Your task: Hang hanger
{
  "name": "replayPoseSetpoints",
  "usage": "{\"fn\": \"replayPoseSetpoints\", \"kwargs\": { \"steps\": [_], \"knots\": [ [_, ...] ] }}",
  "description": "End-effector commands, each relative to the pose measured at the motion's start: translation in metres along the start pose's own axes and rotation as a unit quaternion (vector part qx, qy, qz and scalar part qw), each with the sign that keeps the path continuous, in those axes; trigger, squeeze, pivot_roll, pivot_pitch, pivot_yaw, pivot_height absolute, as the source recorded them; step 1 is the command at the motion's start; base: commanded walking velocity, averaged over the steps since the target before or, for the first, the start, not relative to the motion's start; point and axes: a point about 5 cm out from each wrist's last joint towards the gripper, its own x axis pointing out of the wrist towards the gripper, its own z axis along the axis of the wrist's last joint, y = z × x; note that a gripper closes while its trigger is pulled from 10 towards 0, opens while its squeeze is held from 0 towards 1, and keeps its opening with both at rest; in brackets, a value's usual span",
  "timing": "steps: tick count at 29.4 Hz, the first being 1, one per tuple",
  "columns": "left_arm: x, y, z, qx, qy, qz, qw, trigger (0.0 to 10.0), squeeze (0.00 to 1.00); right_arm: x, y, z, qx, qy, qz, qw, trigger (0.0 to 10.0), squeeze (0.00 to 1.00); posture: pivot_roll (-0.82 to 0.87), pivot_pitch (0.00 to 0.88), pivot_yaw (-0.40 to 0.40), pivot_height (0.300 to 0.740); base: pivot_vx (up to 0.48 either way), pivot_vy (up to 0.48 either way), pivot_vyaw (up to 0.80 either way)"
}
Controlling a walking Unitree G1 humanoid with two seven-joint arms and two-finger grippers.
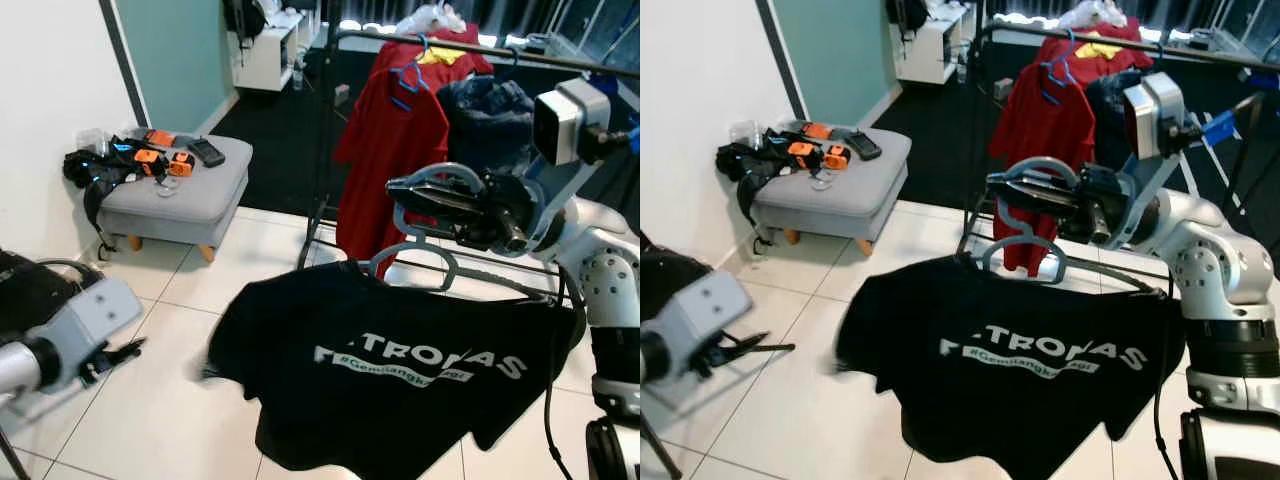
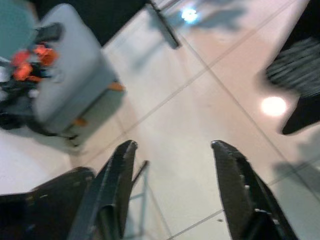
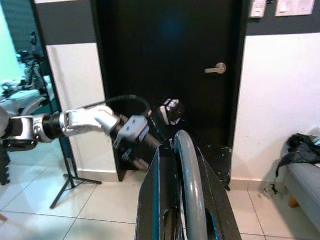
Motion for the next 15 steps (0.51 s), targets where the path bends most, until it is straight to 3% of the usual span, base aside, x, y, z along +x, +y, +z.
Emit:
{"fn": "replayPoseSetpoints", "kwargs": {
  "steps": [1, 2, 3, 5, 6, 8, 9, 10, 11, 12, 14, 15],
  "knots": [
    [-0.008, 0.008, 0.003, 0.012, 0.006, 0.002, 1.000, 10.0, 1.00, 0.001, 0.001, 0.005, -0.013, 0.010, 0.010, 1.000, 0.0, 0.00, -0.05, 0.064, -0.053, 0.740, 0.000, 0.000, 0.00],
    [-0.012, 0.014, 0.005, 0.019, 0.007, 0.011, 1.000, 10.0, 1.00, 0.001, 0.001, 0.006, -0.014, 0.010, 0.011, 1.000, 0.0, 0.00, -0.05, 0.064, -0.052, 0.740, 0.000, 0.000, 0.00],
    [-0.016, 0.022, 0.017, 0.016, -0.020, 0.025, 0.999, 10.0, 1.00, 0.001, 0.002, 0.006, -0.014, 0.010, 0.013, 1.000, 0.0, 0.00, -0.05, 0.064, -0.052, 0.740, 0.000, 0.000, 0.00],
    [-0.016, 0.022, 0.017, 0.016, -0.020, 0.025, 0.999, 10.0, 1.00, 0.001, 0.002, 0.006, -0.014, 0.010, 0.013, 1.000, 0.0, 0.00, -0.05, 0.064, -0.052, 0.740, 0.000, 0.000, 0.00],
    [-0.017, 0.030, 0.040, -0.006, -0.089, 0.042, 0.995, 10.0, 1.00, 0.002, 0.003, 0.005, -0.011, 0.013, 0.020, 1.000, 0.0, 0.00, -0.05, 0.061, -0.056, 0.740, 0.000, 0.000, 0.00],
    [-0.017, 0.030, 0.040, -0.006, -0.089, 0.042, 0.995, 10.0, 1.00, 0.002, 0.003, 0.005, -0.011, 0.013, 0.020, 1.000, 0.0, 0.00, -0.05, 0.061, -0.056, 0.740, 0.000, 0.000, 0.00],
    [-0.018, 0.032, 0.063, -0.024, -0.158, 0.041, 0.986, 10.0, 1.00, 0.004, 0.006, 0.001, -0.007, 0.019, 0.034, 0.999, 0.0, 0.00, -0.05, 0.057, -0.053, 0.740, 0.000, 0.000, 0.00],
    [-0.014, 0.022, 0.086, -0.041, -0.225, 0.005, 0.973, 10.0, 1.00, 0.010, 0.010, -0.004, 0.000, 0.024, 0.053, 0.998, 0.0, 0.00, -0.05, 0.055, -0.052, 0.740, 0.000, 0.000, 0.00],
    [-0.010, 0.010, 0.101, -0.046, -0.263, -0.031, 0.963, 10.0, 1.00, 0.014, 0.013, -0.008, 0.005, 0.026, 0.067, 0.997, 0.0, 0.00, -0.05, 0.054, -0.051, 0.740, 0.000, 0.000, 0.00],
    [-0.008, 0.002, 0.107, -0.046, -0.279, -0.055, 0.958, 10.0, 1.00, 0.016, 0.015, -0.010, 0.007, 0.027, 0.076, 0.997, 0.0, 0.00, -0.05, 0.054, -0.051, 0.740, 0.000, 0.000, 0.00],
    [-0.008, 0.002, 0.107, -0.046, -0.279, -0.055, 0.958, 10.0, 1.00, 0.016, 0.015, -0.010, 0.007, 0.027, 0.076, 0.997, 0.0, 0.00, -0.05, 0.054, -0.051, 0.740, 0.000, 0.000, 0.00],
    [-0.001, -0.011, 0.111, -0.048, -0.292, -0.087, 0.951, 10.0, 1.00, 0.019, 0.017, -0.010, 0.010, 0.025, 0.086, 0.996, 0.0, 0.00, -0.05, 0.054, -0.049, 0.740, 0.000, 0.000, 0.00]
  ]
}}
